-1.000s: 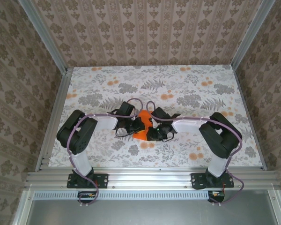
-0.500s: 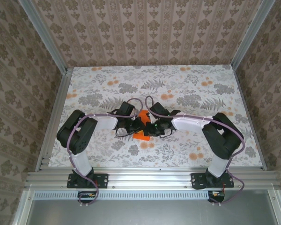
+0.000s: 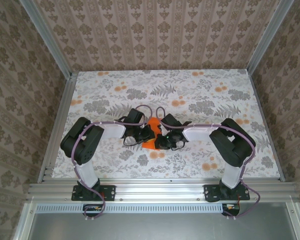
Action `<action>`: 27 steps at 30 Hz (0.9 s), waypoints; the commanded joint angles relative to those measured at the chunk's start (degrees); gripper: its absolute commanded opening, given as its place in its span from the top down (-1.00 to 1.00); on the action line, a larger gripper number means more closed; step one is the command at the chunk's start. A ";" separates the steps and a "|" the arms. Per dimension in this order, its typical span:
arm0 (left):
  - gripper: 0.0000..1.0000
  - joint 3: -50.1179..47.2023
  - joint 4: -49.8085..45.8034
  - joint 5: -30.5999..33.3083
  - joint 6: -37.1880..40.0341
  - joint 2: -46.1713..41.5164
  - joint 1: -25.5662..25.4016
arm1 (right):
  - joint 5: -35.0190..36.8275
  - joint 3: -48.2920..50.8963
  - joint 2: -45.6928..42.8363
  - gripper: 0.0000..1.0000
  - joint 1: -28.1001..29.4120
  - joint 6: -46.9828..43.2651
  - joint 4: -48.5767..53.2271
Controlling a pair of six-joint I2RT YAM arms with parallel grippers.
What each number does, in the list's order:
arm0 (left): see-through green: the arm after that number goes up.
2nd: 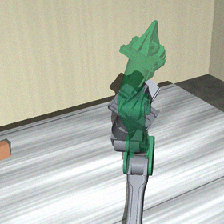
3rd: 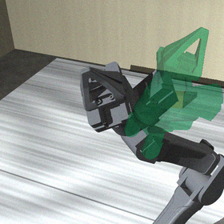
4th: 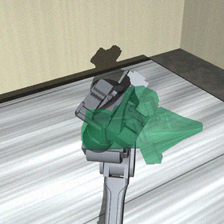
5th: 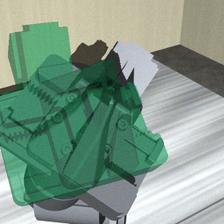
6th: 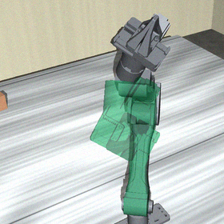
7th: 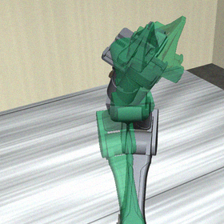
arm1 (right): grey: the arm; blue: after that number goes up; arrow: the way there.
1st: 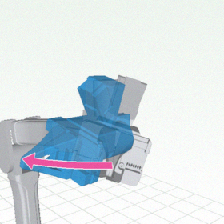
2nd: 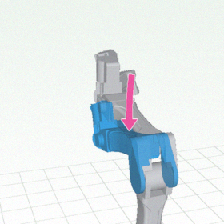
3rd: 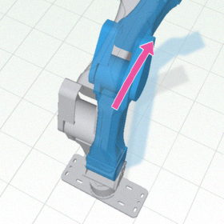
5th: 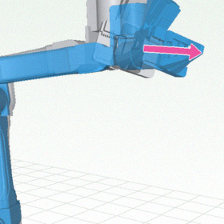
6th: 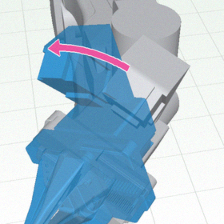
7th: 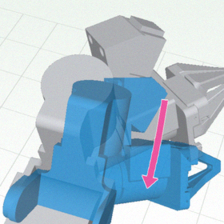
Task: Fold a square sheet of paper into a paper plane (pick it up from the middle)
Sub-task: Fold the triangle a second time at the center of the table.
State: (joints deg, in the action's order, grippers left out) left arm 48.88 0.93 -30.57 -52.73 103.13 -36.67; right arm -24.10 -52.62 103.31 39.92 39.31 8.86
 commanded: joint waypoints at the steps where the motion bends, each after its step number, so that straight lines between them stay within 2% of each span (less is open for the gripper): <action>1: 0.82 -0.27 -2.70 3.64 0.15 0.93 1.34 | 0.72 4.23 0.76 0.77 -0.15 0.38 7.47; 14: 0.79 3.03 -6.23 4.17 4.27 2.89 5.59 | -0.62 3.80 0.16 0.76 -0.11 -3.31 15.29; 27: 0.81 3.08 -10.27 7.41 9.40 3.56 8.25 | -0.33 4.01 -1.65 0.76 -0.11 -3.38 17.14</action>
State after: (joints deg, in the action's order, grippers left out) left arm 52.18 -5.72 -31.83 -46.52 104.31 -31.62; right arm -24.93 -51.64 101.34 39.59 36.58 14.15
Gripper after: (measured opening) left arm 0.097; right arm 0.120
